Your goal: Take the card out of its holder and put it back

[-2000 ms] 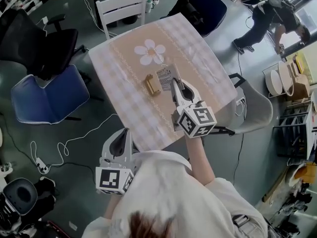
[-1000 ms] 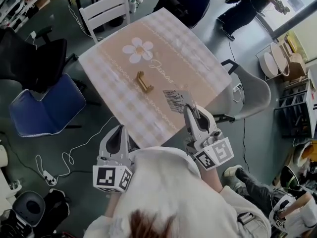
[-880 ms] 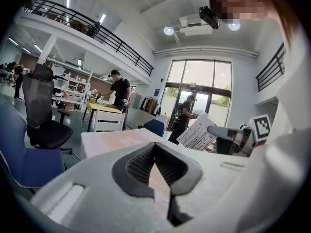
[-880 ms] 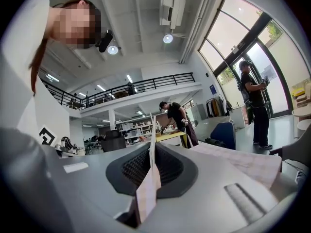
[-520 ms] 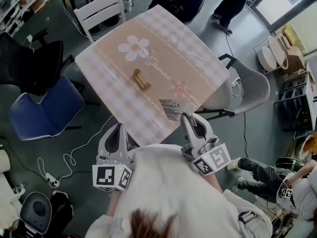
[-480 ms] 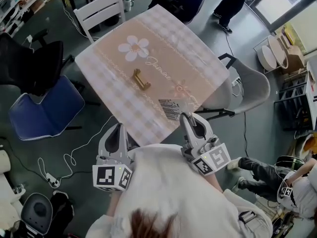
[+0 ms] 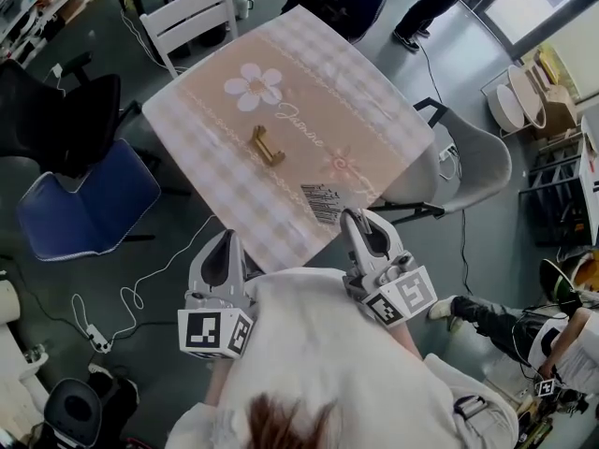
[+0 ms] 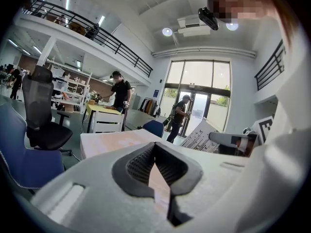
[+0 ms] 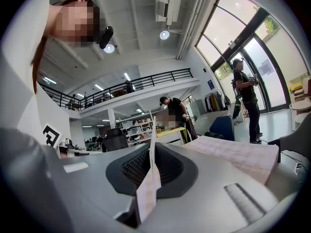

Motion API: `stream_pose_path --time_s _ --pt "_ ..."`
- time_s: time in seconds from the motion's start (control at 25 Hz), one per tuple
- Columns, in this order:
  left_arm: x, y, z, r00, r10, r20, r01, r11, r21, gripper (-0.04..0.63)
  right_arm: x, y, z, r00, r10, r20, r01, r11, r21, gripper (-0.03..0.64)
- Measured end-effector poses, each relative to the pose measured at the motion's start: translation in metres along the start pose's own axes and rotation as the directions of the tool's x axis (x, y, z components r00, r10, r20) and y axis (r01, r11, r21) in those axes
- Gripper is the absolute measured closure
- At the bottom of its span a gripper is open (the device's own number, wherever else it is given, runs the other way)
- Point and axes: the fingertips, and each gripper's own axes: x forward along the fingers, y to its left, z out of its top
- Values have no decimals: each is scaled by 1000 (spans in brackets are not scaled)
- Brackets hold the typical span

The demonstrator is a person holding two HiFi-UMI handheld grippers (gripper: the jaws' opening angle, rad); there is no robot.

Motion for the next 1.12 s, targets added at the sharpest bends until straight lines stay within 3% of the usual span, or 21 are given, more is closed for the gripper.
stream_pose_path --time_s 1.12 --pt "-6 3 6 999 22 27 -22 1000 -1 595 8 6 -3 999 39 -19 -39 999 2 603"
